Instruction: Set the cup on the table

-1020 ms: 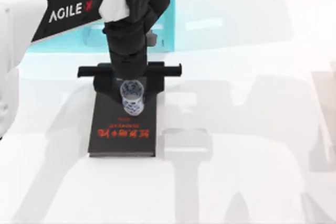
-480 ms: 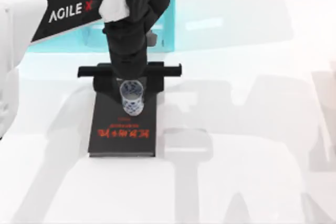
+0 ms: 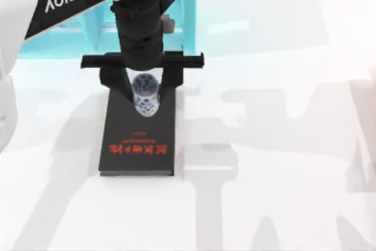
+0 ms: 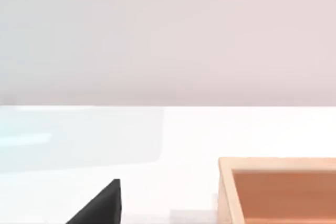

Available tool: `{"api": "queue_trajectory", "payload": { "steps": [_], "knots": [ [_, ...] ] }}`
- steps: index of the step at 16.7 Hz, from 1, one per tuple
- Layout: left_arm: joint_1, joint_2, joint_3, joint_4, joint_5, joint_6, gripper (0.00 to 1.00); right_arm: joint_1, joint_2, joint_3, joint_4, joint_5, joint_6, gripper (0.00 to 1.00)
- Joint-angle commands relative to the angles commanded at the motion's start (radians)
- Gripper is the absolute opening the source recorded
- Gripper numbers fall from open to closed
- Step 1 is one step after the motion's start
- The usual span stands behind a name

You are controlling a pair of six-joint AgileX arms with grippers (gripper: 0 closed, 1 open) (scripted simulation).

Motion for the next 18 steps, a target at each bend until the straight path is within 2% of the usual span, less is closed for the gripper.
{"api": "queue_trajectory", "payload": {
  "steps": [7, 15, 18],
  "knots": [
    [0.015, -0.014, 0.002, -0.017, 0.001, 0.016, 0.00, 0.000, 0.000, 0.000, 0.000, 0.000, 0.000, 1.00],
    [0.257, -0.262, -0.231, -0.025, 0.003, 0.256, 0.00, 0.000, 0.000, 0.000, 0.000, 0.000, 0.000, 1.00],
    [0.309, -0.313, -0.279, -0.026, 0.004, 0.304, 0.00, 0.000, 0.000, 0.000, 0.000, 0.000, 0.000, 1.00]
  ]
}}
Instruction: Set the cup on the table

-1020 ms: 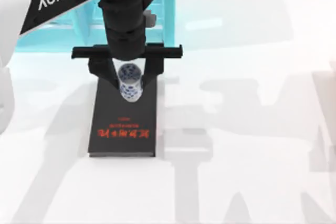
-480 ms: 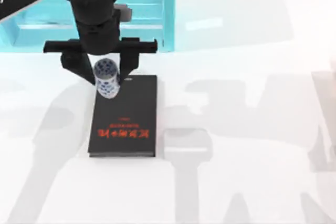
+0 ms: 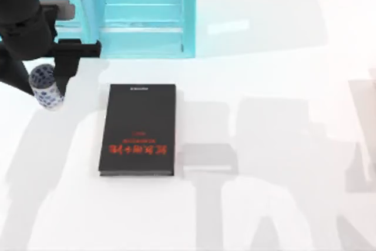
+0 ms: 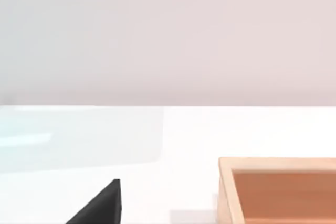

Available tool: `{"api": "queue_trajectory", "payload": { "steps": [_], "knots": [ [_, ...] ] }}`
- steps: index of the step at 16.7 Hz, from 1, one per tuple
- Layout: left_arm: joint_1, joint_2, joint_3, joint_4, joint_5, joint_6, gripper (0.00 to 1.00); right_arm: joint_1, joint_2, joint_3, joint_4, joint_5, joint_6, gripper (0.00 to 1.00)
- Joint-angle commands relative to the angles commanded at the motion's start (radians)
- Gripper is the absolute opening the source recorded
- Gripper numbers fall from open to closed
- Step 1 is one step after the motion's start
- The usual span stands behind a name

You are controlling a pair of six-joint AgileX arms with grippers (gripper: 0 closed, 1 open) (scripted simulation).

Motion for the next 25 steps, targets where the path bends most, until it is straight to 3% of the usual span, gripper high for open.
{"api": "queue_trajectory", "payload": {
  "steps": [5, 12, 17, 25],
  "knots": [
    [-0.004, 0.009, -0.014, 0.016, -0.001, 0.003, 0.00, 0.000, 0.000, 0.000, 0.000, 0.000, 0.000, 1.00],
    [0.002, 0.035, -0.196, 0.232, 0.000, 0.005, 0.00, 0.000, 0.000, 0.000, 0.000, 0.000, 0.000, 1.00],
    [0.004, 0.038, -0.208, 0.246, 0.000, 0.004, 0.00, 0.000, 0.000, 0.000, 0.000, 0.000, 0.000, 1.00],
    [0.004, 0.038, -0.208, 0.246, 0.000, 0.004, 0.60, 0.000, 0.000, 0.000, 0.000, 0.000, 0.000, 1.00]
  ]
}}
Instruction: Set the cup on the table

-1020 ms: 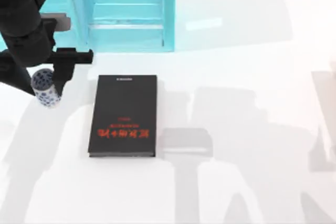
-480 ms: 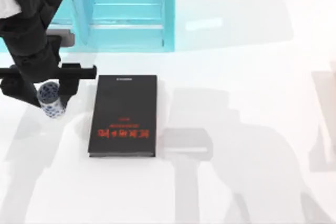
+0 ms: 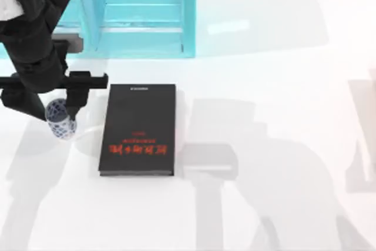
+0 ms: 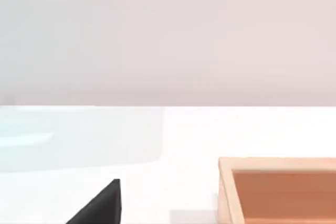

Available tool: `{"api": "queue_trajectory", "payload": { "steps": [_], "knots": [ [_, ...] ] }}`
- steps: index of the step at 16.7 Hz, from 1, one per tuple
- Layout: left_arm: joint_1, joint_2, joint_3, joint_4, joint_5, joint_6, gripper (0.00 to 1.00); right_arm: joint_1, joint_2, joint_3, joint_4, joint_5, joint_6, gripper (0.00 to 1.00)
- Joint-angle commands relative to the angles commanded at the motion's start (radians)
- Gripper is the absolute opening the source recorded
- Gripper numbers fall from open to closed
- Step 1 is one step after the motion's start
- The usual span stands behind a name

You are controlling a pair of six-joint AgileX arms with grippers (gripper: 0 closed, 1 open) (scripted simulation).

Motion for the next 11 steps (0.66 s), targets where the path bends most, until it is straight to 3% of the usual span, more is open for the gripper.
{"api": "queue_trajectory", "payload": {
  "steps": [5, 11],
  "knots": [
    [0.000, 0.000, 0.000, 0.000, 0.000, 0.000, 0.98, 0.000, 0.000, 0.000, 0.000, 0.000, 0.000, 1.00],
    [0.000, 0.000, 0.000, 0.000, 0.000, 0.000, 1.00, 0.000, 0.000, 0.000, 0.000, 0.000, 0.000, 1.00]
  ]
}}
